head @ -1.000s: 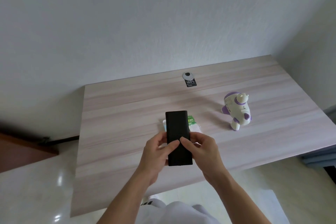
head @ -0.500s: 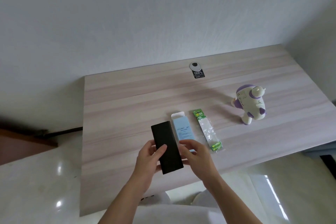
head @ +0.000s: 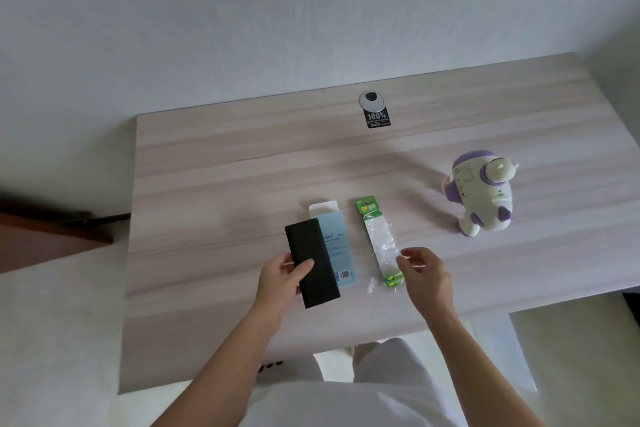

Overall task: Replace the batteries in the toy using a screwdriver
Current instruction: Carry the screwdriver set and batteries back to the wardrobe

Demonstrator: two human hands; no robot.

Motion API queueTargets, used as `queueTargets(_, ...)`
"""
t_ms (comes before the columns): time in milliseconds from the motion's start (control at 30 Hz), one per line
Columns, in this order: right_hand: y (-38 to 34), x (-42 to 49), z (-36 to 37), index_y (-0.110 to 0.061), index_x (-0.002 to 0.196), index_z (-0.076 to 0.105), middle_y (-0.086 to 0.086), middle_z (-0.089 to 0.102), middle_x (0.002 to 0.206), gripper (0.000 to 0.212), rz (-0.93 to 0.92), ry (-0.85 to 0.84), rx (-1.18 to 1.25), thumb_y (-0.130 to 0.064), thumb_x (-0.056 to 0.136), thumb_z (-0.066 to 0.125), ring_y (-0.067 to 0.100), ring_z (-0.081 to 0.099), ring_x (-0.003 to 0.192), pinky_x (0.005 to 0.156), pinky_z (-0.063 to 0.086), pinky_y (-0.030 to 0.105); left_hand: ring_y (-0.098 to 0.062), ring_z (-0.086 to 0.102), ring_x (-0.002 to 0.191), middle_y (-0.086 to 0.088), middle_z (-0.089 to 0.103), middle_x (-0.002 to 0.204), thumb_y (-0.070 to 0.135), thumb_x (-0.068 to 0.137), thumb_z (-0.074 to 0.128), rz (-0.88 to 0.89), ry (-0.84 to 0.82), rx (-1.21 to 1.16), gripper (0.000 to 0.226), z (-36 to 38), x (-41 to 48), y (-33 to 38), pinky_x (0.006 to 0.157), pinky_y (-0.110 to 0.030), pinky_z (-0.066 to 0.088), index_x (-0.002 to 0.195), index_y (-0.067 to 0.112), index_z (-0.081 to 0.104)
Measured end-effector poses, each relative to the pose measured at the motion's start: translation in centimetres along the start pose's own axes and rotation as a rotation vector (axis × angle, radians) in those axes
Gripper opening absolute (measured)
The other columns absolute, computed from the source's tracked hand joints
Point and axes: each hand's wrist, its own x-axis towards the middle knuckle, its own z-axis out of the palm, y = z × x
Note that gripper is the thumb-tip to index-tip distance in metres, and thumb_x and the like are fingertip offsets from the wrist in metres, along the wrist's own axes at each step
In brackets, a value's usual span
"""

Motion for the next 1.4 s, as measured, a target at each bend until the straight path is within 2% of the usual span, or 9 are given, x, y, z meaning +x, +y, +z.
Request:
queueTargets(233, 0.0, 4.7, 0.4, -0.014, 0.116, 0.06, 0.006, 0.061, 0.108, 0.048, -0.02, -0.133, -0.254, -0.046, 0.083, 0.073, 0.018, 0.05, 0.089, 0.076, 0.041, 0.032, -0.02, 0.071, 0.096, -0.001, 0.074, 0.103, 0.019, 0.084, 0.079, 0.01, 0.236, 0.105, 0.024, 4.4, 2.6, -0.6, 0.091, -0.048, 0.057, 0.101, 0.02, 0.061)
queueTargets(467, -0.3, 5.5, 1.2, -0.021, 0.101, 0.051, -0.003, 0.06, 0.092, 0.045, -0.072, -0.234, -0.409, -0.052, 0.08, 0.074, 0.019, 0.057, 0.085, 0.067, 0.045, 0.03, -0.017, 0.065, 0.093, 0.0, 0.069, 0.1, 0.031, 0.086, 0.077, 0.087, 0.401, 0.268, 0.025, 6.7, 2.9, -0.8, 0.081, -0.032, 0.055, 0.104, 0.017, 0.066)
queueTargets(567, -0.2, 5.6, 1.6, -0.02, 0.095, 0.059, -0.002, 0.062, 0.088, 0.028, -0.075, -0.285, -0.368, -0.043, 0.084, 0.072, 0.018, 0.057, 0.079, 0.06, 0.039, 0.026, -0.02, 0.065, 0.101, -0.001, 0.068, 0.109, 0.038, 0.085, 0.076, 0.093, 0.419, 0.316, 0.039, 7.0, 2.7, -1.7, 0.089, -0.042, 0.058, 0.118, 0.02, 0.068)
queueTargets(700, 0.1, 6.2, 2.2, -0.015, 0.08, 0.061, 0.006, 0.063, 0.085, 0.021, -0.061, -0.321, -0.272, -0.033, 0.089, 0.066, 0.021, 0.056, 0.076, 0.058, 0.036, 0.027, -0.015, 0.064, 0.103, -0.001, 0.067, 0.117, 0.028, 0.088, 0.075, 0.107, 0.395, 0.322, 0.047, 7.3, 2.1, -1.5, 0.085, -0.024, 0.052, 0.132, 0.018, 0.061)
queueTargets(800, -0.6, 6.4, 2.3, -0.01, 0.084, 0.054, 0.007, 0.057, 0.084, 0.022, -0.047, -0.293, -0.16, -0.027, 0.098, 0.056, 0.025, 0.052, 0.078, 0.065, 0.035, 0.031, -0.012, 0.065, 0.103, 0.0, 0.068, 0.117, 0.025, 0.088, 0.075, 0.112, 0.378, 0.329, 0.048, 7.5, 1.9, -1.5, 0.082, -0.018, 0.05, 0.133, 0.018, 0.06)
queueTargets(933, -2.0, 6.2, 2.6, -0.008, 0.093, 0.048, 0.003, 0.052, 0.074, 0.021, -0.051, -0.316, -0.057, -0.025, 0.104, 0.043, 0.024, 0.05, 0.07, 0.056, 0.035, 0.037, -0.016, 0.066, 0.102, 0.0, 0.071, 0.111, 0.025, 0.089, 0.074, 0.126, 0.418, 0.359, 0.042, 7.9, 2.1, -1.1, 0.084, -0.025, 0.052, 0.129, 0.017, 0.064)
queueTargets(1067, -2.9, 5.6, 4.0, -0.011, 0.106, 0.05, 0.005, 0.06, 0.091, 0.017, 0.001, -0.403, 0.048, -0.027, 0.104, 0.044, 0.029, 0.06, 0.085, 0.077, 0.052, 0.048, -0.018, 0.065, 0.103, 0.0, 0.071, 0.113, 0.031, 0.09, 0.072, 0.118, 0.437, 0.354, 0.041, 8.3, 2.3, -1.0, 0.08, -0.023, 0.051, 0.128, 0.017, 0.064)
queueTargets(1233, -3.3, 5.2, 4.8, -0.015, 0.127, 0.05, 0.004, 0.059, 0.117, 0.026, 0.131, -0.433, 0.173, -0.027, 0.104, 0.044, 0.024, 0.057, 0.105, 0.091, 0.051, 0.042, -0.014, 0.062, 0.098, 0.001, 0.07, 0.11, 0.03, 0.091, 0.072, 0.075, 0.456, 0.312, 0.036, 8.3, 2.8, -0.6, 0.079, -0.023, 0.046, 0.123, 0.015, 0.065)
queueTargets(1400, -2.7, 5.2, 5.1, -0.023, 0.113, 0.051, 0.0, 0.062, 0.105, 0.01, 0.172, -0.416, 0.26, -0.025, 0.104, 0.047, 0.023, 0.061, 0.1, 0.096, 0.054, 0.047, -0.019, 0.066, 0.104, 0.0, 0.07, 0.114, 0.03, 0.086, 0.078, -0.067, 0.435, 0.04, 0.042, 8.2, 3.8, -0.7, 0.093, -0.034, 0.055, 0.122, 0.013, 0.065)
